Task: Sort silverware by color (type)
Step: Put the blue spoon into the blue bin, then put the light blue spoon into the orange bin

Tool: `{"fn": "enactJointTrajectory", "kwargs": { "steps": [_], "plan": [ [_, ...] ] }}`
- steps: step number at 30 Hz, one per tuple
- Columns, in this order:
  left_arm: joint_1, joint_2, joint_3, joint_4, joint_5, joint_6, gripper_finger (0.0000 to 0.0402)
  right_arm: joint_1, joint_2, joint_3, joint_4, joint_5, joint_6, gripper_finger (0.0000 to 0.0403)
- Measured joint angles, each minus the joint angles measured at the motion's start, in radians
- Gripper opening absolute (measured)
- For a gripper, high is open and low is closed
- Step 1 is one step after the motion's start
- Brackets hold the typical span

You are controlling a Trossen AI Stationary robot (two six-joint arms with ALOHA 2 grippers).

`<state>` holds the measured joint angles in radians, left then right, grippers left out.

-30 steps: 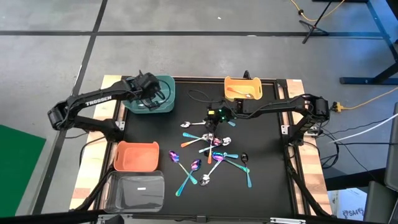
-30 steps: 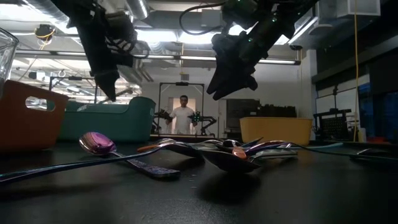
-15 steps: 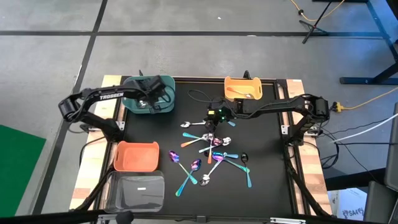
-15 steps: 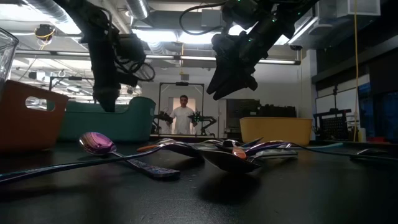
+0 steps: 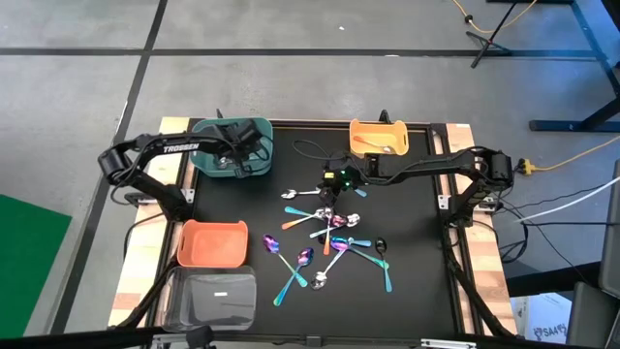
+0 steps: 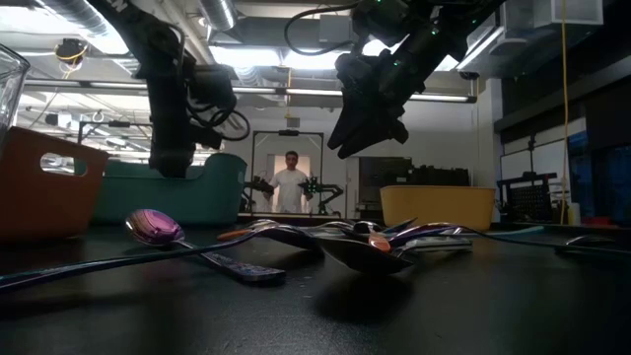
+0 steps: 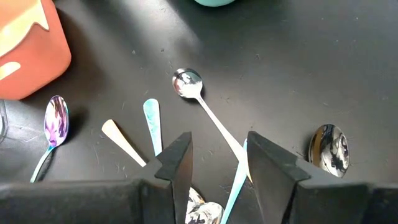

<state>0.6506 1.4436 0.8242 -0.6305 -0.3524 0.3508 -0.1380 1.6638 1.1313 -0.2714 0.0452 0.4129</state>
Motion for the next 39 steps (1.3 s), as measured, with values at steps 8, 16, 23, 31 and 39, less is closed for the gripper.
{"fn": "enactJointTrajectory", "kwargs": {
  "steps": [8, 16, 23, 31, 39],
  "plan": [
    [0.0, 0.007, 0.0, 0.01, 0.004, -0.001, 0.0074, 0.0, 0.0, 0.0, 0.0, 0.0, 0.0, 0.0138],
    [0.0, 0.007, 0.0, 0.015, 0.005, -0.003, 0.0109, 0.0, 0.0, 0.0, -0.001, 0.0, 0.0, 0.0138],
    [0.0, 0.007, 0.0, 0.015, 0.006, -0.003, 0.0117, 0.0, 0.0, 0.0, -0.03, 0.092, 0.001, 0.0138],
    [0.0, 0.007, 0.0, 0.015, 0.007, -0.009, 0.0114, 0.0, 0.0, 0.0, -0.161, 0.205, 0.001, 0.0138],
    [-0.001, 0.007, 0.0, 0.015, 0.007, -0.009, 0.0114, -0.001, 0.027, -0.002, -0.246, 0.252, 0.0, 0.0138]
  ]
}}
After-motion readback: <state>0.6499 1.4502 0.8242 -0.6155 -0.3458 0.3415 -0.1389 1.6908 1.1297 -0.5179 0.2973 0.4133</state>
